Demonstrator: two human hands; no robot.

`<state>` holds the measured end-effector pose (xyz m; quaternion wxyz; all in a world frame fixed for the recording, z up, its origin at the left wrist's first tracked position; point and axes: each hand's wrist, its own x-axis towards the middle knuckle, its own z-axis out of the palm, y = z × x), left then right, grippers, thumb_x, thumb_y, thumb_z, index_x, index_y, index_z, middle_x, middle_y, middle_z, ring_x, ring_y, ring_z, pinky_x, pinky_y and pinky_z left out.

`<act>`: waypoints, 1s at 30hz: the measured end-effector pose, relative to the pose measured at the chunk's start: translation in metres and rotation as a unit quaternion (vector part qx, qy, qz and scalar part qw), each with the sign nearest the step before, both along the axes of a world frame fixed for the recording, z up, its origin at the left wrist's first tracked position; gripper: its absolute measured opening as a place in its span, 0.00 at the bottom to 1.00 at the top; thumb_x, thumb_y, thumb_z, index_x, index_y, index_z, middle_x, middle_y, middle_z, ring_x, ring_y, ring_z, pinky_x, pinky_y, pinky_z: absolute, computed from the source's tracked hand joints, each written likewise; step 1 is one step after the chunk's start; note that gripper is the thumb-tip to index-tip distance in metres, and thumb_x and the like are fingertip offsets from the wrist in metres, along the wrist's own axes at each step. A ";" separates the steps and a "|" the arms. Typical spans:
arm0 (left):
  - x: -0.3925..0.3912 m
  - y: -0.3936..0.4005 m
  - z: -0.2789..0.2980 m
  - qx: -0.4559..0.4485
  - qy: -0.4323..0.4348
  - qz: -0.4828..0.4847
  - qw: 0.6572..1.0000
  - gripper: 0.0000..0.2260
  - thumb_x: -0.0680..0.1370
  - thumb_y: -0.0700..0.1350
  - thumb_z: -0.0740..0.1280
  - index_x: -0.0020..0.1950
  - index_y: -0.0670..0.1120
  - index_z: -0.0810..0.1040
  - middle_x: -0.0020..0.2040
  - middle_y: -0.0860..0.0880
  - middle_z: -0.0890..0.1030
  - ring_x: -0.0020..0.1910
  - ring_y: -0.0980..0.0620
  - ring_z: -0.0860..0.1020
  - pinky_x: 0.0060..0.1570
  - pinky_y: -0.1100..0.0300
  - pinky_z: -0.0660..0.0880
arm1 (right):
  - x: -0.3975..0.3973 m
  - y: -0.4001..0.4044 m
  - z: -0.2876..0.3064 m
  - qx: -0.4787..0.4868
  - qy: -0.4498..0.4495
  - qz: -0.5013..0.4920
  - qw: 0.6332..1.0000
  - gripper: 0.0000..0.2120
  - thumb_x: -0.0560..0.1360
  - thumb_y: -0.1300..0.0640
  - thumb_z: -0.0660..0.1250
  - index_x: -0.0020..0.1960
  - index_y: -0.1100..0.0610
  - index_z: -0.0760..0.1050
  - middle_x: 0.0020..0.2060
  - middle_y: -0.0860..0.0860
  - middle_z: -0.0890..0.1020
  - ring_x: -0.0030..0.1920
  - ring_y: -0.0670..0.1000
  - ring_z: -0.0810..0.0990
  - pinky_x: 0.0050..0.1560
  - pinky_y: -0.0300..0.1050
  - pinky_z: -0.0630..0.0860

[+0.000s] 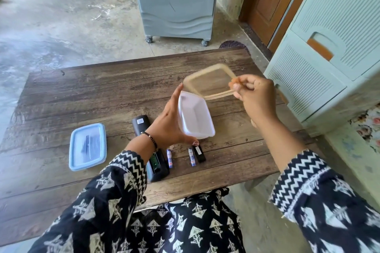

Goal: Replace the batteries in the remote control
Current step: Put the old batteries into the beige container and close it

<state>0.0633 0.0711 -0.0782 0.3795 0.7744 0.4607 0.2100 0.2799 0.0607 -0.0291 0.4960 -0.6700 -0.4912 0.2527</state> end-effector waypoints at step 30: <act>-0.012 -0.038 0.028 0.006 0.122 0.094 0.988 0.45 0.69 0.51 0.73 0.76 0.45 0.47 0.75 0.44 0.59 0.73 0.48 0.59 0.70 0.58 0.56 | -0.009 -0.076 -0.038 -0.209 0.084 -0.062 0.972 0.15 0.74 0.69 0.63 0.60 0.64 0.73 0.42 0.53 0.82 0.40 0.50 0.82 0.39 0.44 0.81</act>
